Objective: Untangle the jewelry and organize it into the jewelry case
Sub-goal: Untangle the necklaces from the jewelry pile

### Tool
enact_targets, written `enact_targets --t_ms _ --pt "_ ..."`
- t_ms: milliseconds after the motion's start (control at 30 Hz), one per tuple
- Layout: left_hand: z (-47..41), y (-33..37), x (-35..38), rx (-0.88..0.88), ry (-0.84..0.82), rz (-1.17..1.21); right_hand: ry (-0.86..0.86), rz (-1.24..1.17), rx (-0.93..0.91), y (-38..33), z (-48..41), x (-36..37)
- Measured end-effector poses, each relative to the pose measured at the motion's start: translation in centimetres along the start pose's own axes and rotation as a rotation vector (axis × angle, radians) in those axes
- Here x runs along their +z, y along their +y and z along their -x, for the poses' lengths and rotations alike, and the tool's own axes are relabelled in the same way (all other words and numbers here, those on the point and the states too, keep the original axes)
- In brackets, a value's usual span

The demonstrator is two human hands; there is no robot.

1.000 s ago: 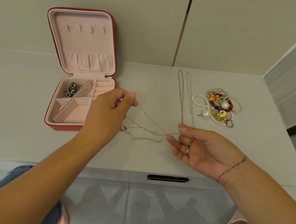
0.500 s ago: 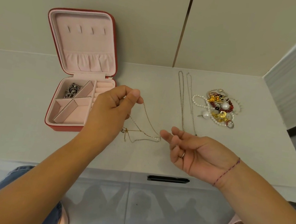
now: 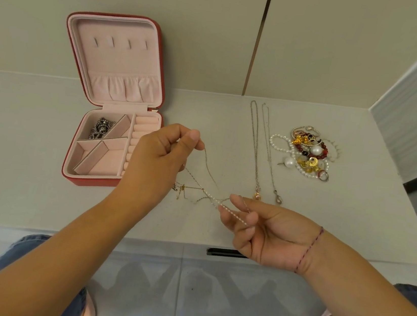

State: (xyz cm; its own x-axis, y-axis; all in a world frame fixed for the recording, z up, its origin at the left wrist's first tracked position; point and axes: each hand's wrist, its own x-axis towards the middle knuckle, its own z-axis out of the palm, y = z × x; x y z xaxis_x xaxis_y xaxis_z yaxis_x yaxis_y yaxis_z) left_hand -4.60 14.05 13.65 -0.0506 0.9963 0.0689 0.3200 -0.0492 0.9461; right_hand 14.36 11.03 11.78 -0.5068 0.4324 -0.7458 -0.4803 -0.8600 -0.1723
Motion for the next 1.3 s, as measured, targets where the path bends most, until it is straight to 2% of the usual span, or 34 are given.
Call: enact_targets --t_ms 200,333,433,567,667,733,967,1133,1300 --pt "0.3 0.1 0.2 0.0 -0.024 0.021 -0.084 0.029 0.0 0.0 0.1 0.2" --pt "0.3 0.0 0.4 -0.002 -0.047 0.04 -0.227 -0.001 -0.066 -0.4 -0.2 -0.1" --pt "0.4 0.0 0.4 -0.01 -0.054 0.034 -0.245 0.005 -0.11 -0.6 0.0 -0.1" --pt "0.4 0.0 0.5 -0.016 -0.057 0.03 -0.193 0.007 -0.134 -0.6 -0.1 -0.2" --pt "0.4 0.0 0.4 -0.013 -0.061 0.036 -0.093 0.033 -0.169 -0.6 0.1 0.2" --pt "0.4 0.0 0.4 -0.011 -0.055 0.031 0.006 0.09 -0.216 -0.6 0.2 0.5" --pt "0.3 -0.1 0.4 -0.009 -0.037 0.025 0.173 0.31 -0.353 -0.6 0.1 0.5" --pt "0.3 -0.2 0.4 -0.004 -0.043 0.023 0.203 0.347 -0.41 -0.7 0.2 0.3" --pt "0.3 -0.3 0.3 -0.007 -0.03 0.002 0.164 0.241 -0.412 -1.1 0.5 0.4"
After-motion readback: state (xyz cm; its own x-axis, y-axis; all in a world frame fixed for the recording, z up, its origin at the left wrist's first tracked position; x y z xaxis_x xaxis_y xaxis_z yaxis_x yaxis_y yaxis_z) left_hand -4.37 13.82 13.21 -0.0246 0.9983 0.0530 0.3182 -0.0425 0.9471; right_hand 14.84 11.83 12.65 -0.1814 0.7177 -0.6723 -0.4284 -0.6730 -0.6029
